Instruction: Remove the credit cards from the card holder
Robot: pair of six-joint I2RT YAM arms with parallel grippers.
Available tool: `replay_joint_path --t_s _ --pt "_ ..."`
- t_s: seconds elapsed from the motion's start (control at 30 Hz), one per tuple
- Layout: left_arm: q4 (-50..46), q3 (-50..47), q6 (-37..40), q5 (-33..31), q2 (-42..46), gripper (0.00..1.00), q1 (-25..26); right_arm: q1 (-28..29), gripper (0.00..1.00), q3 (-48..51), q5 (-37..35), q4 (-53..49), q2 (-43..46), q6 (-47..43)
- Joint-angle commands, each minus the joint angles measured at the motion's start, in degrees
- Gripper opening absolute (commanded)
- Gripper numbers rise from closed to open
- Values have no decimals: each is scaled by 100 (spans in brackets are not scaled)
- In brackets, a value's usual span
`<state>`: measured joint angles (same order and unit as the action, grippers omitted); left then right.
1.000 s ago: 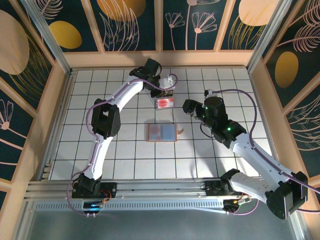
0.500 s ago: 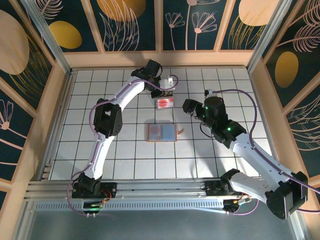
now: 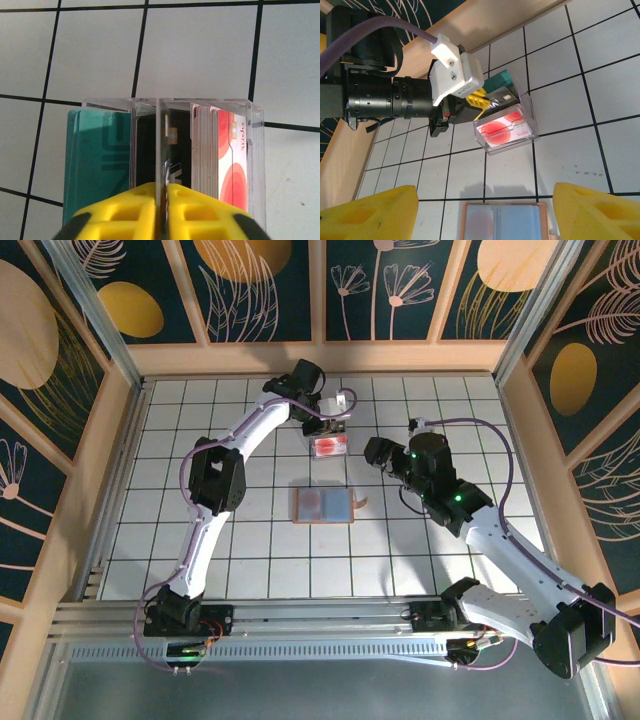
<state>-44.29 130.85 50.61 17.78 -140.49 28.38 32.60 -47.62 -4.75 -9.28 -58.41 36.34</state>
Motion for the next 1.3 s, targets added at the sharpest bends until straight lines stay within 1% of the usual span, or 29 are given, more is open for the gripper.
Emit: replay_joint_path --t_s 0.0,0.23,0.4,0.53,0.6,0.63,0.67,0.7,0.8,0.97,1.1,1.27 --pt "-206 289 -108 24 -137 17 -26 -43 72 22 32 183 10 30" --pt "-254 418 -187 39 -44 17 -26 -42 72 17 105 216 -11 13" --pt "-246 417 -396 98 265 18 -26 -40 70 42 80 180 -20 -4" --pt "-246 293 -694 46 644 22 -25 -26 68 48 20 92 -50 -20" --pt "-213 107 -847 81 885 24 -26 -4 66 20 -33 1 -94 -30" --pt "-143 -60 -938 100 1053 27 -26 16 66 -8 -79 -69 -130 -43" --pt "-10 -307 -1016 103 1244 28 -26 44 66 -49 -118 -146 -182 -43" --pt "153 -572 -1086 88 1449 32 -26 70 65 -78 -171 -201 -231 -48" --pt "1001 -1763 -1307 -76 2247 34 -26 197 64 -185 -343 -429 -425 -74" --pt "2490 -3801 -1808 -567 3716 45 -26 557 62 -385 -670 -711 -840 -112" --pt "3340 -5145 -2338 -881 4809 52 -26 851 61 -574 -809 -860 -1276 -119" --pt "4049 -6565 -3016 -1156 6032 70 -26 1268 61 -930 -932 -1051 -2086 -193"
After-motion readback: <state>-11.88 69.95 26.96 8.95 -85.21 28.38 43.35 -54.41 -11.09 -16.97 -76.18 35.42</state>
